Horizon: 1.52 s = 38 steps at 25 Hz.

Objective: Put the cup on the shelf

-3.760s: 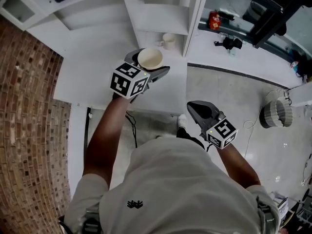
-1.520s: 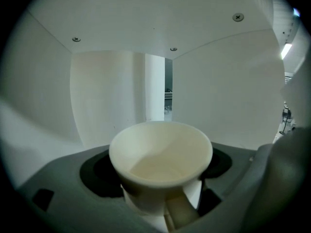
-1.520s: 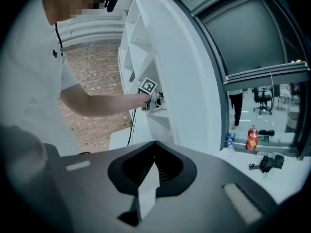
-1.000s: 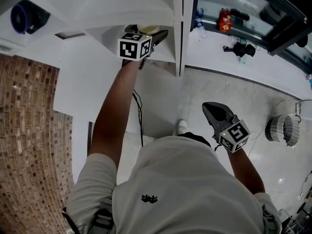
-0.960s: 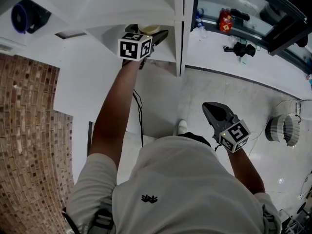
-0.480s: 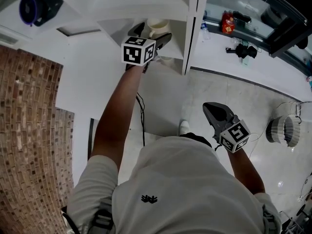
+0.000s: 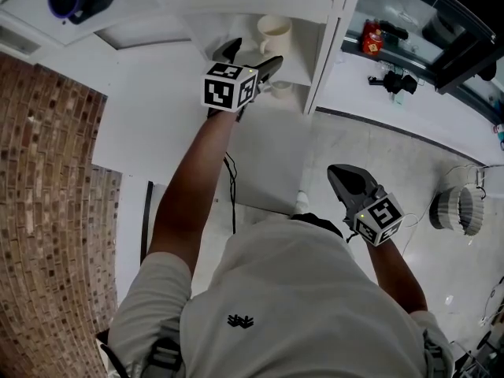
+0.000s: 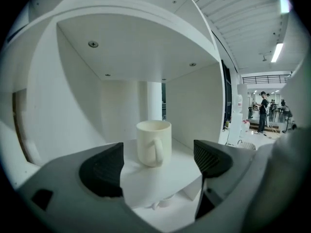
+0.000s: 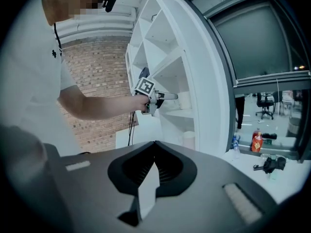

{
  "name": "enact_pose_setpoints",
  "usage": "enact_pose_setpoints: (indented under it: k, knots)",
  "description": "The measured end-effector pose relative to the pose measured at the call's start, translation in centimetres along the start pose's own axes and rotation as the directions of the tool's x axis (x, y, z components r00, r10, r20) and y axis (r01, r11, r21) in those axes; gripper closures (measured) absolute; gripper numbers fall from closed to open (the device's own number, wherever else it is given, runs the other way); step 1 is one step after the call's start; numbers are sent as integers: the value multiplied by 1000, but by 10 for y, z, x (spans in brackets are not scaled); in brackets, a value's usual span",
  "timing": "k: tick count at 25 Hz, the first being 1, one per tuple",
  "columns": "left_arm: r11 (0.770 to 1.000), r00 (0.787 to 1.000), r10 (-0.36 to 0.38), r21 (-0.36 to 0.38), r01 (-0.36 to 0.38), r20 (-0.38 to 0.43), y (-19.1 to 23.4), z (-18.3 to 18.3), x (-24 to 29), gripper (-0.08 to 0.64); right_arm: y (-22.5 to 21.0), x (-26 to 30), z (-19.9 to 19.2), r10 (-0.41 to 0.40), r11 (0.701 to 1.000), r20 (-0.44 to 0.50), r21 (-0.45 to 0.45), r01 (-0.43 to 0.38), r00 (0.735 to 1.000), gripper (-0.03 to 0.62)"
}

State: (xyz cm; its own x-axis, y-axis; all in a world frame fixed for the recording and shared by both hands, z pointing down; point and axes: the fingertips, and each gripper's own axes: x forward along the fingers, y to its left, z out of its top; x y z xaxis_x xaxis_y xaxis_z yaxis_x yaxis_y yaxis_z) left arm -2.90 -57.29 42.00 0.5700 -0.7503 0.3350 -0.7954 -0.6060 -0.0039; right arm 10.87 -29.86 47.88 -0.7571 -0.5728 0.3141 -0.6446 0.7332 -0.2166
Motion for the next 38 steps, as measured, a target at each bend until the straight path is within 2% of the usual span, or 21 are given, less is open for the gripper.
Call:
enact_pose_setpoints:
  k: [11, 18, 28, 38]
  knots:
    - [1000, 999, -26, -4, 26, 29, -9, -14, -60, 214, 50, 7, -7, -5, 1000, 1, -9, 5, 1000, 581]
    - [999, 998, -40, -2, 40, 57, -21, -27, -108, 339, 87, 9, -15, -7, 1000, 10, -16, 7, 1000, 581]
    - [998, 993, -58, -7, 59, 103, -42, -45, -176, 556, 134, 2, -26, -9, 1000, 4, -29, 9, 1000, 581]
    - [995, 991, -89, -28, 92, 102, -70, -70, -230, 555, 168, -7, -32, -7, 999, 2, -39, 7, 1000, 581]
